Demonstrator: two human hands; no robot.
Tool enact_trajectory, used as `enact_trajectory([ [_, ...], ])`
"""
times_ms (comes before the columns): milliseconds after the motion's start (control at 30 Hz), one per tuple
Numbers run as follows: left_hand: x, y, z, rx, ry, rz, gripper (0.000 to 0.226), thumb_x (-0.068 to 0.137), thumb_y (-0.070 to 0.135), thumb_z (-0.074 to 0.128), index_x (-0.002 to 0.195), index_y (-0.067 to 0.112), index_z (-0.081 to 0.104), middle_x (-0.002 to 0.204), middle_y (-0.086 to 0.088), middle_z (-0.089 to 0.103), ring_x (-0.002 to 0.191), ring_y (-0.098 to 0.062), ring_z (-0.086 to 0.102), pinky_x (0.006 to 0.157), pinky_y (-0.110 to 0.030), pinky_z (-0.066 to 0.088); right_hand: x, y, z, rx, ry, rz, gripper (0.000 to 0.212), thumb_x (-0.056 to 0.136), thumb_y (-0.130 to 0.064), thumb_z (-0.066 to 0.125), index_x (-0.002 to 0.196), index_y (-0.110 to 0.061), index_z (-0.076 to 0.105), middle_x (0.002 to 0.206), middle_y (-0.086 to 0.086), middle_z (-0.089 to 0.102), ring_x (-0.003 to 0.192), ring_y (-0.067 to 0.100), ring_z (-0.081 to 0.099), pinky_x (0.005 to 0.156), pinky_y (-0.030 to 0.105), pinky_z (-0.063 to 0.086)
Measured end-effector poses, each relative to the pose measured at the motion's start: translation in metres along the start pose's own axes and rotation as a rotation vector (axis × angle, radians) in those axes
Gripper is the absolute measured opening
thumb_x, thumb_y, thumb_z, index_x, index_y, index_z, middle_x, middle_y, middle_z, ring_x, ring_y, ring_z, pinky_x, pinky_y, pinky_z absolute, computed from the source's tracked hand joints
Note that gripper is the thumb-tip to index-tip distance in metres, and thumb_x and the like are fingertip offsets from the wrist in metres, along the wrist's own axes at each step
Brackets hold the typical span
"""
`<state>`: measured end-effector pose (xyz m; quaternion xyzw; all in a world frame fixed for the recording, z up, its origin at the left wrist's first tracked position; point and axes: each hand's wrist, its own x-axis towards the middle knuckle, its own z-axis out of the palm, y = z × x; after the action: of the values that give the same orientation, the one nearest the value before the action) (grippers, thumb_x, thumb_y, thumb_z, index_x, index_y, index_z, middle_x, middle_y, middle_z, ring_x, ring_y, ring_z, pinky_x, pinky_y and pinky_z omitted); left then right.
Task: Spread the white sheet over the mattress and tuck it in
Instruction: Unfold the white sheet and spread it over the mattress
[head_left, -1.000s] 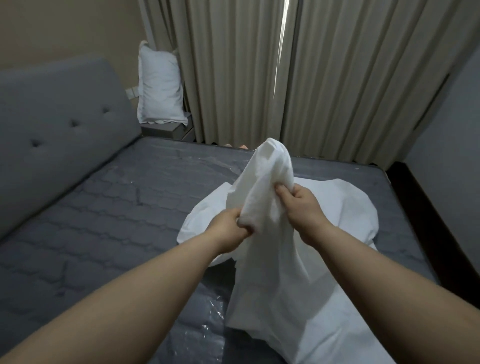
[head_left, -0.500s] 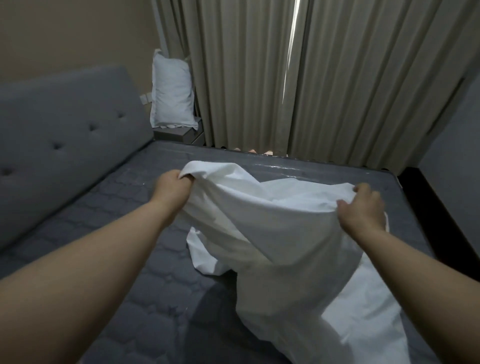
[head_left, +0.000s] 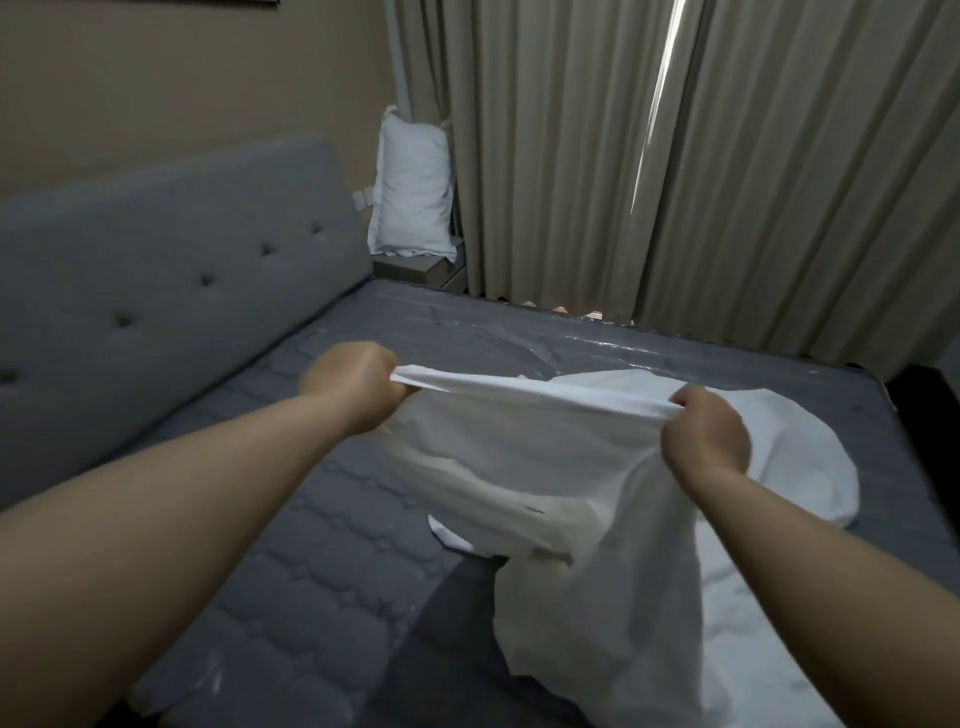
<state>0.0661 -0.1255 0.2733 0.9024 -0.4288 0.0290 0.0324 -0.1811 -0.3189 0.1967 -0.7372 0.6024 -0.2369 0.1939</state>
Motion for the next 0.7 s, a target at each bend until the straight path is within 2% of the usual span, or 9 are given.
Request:
enact_trajectory([
  [133,0.012,-0.062,0.013,-0.015,0.072,-0.268,0.039,0.098,0.033,0.034,0.105,0.011,0.065,0.117,-0.017,0.063,0.105,-0.037,0.059,0.079,-0.035,0.044,0.019,0.016,-0.022,-0.066,0.092,0.122,0.036,0.084,-0.005,0.05,0.118,-0.011,0.06,0.121,0.021,0.057,0.111,0.041,0.053,0.088,0.039,0.044],
  [233,0.03,-0.101,0.02,-0.181,0.083,-0.513,0.041,0.098,0.025,0.032,0.119,0.005,0.061,0.127,-0.021,0.058,0.116,-0.039,0.056,0.093,-0.041,0.046,0.013,-0.014,-0.018,0.014,0.07,0.079,0.033,0.084,-0.003,0.049,0.113,-0.01,0.062,0.119,0.02,0.06,0.11,0.038,0.054,0.086,0.035,0.042],
  [367,0.054,-0.122,0.022,-0.924,0.06,-0.717,0.039,0.096,0.013,0.037,0.128,-0.002,0.053,0.128,-0.025,0.056,0.114,-0.04,0.056,0.095,-0.045,0.049,-0.006,-0.072,0.007,0.082,0.003,0.041,0.014,0.083,-0.011,0.049,0.091,-0.009,0.061,0.108,0.017,0.063,0.086,0.03,0.048,0.072,0.03,0.035],
  [433,0.058,-0.119,0.014,-1.285,0.065,-0.76,0.039,0.093,0.011,0.039,0.127,0.004,0.054,0.119,-0.017,0.06,0.103,-0.035,0.061,0.086,-0.042,0.053,-0.017,-0.09,0.017,-0.043,-0.062,0.082,0.024,0.082,-0.026,0.057,0.101,-0.012,0.061,0.114,0.014,0.062,0.092,0.031,0.051,0.075,0.033,0.041],
  [467,0.059,-0.124,0.009,-1.336,0.051,-0.726,0.037,0.093,0.012,0.039,0.126,0.006,0.054,0.115,-0.015,0.059,0.1,-0.033,0.061,0.081,-0.037,0.052,-0.024,-0.101,0.026,-0.147,-0.117,0.117,0.039,0.079,-0.034,0.063,0.113,-0.015,0.058,0.123,0.014,0.057,0.105,0.033,0.052,0.084,0.036,0.044],
  [533,0.065,-0.14,-0.005,-1.189,0.048,-0.502,0.026,0.092,0.015,0.043,0.109,0.006,0.062,0.103,-0.017,0.059,0.091,-0.032,0.057,0.07,-0.03,0.043,-0.044,-0.137,0.049,-0.251,-0.216,0.082,0.086,0.071,-0.042,0.076,0.142,-0.018,0.033,0.146,0.014,0.036,0.133,0.035,0.034,0.105,0.042,0.036],
  [600,0.065,-0.144,-0.02,-1.008,0.038,-0.25,0.017,0.089,0.016,0.049,0.079,0.009,0.061,0.081,-0.011,0.055,0.077,-0.026,0.05,0.06,-0.028,0.034,-0.067,-0.18,0.071,-0.11,-0.319,-0.147,0.119,0.064,-0.043,0.083,0.152,-0.022,0.006,0.157,0.009,0.017,0.145,0.03,0.016,0.116,0.042,0.023],
  [667,0.065,-0.142,-0.03,-0.972,-0.047,-0.025,0.01,0.084,0.019,0.06,0.078,0.011,0.061,0.077,-0.007,0.055,0.073,-0.022,0.049,0.058,-0.026,0.035,-0.093,-0.227,0.097,0.106,-0.415,-0.312,0.122,0.064,-0.04,0.084,0.152,-0.028,0.0,0.156,0.004,0.025,0.144,0.023,0.021,0.116,0.04,0.025],
  [700,0.065,-0.142,-0.032,-0.956,-0.105,0.057,0.01,0.081,0.022,0.066,0.082,0.013,0.062,0.079,-0.006,0.057,0.073,-0.021,0.051,0.057,-0.025,0.037,-0.101,-0.246,0.109,0.199,-0.414,-0.332,0.109,0.07,-0.035,0.081,0.152,-0.028,0.01,0.148,0.004,0.04,0.137,0.021,0.034,0.112,0.039,0.033],
])
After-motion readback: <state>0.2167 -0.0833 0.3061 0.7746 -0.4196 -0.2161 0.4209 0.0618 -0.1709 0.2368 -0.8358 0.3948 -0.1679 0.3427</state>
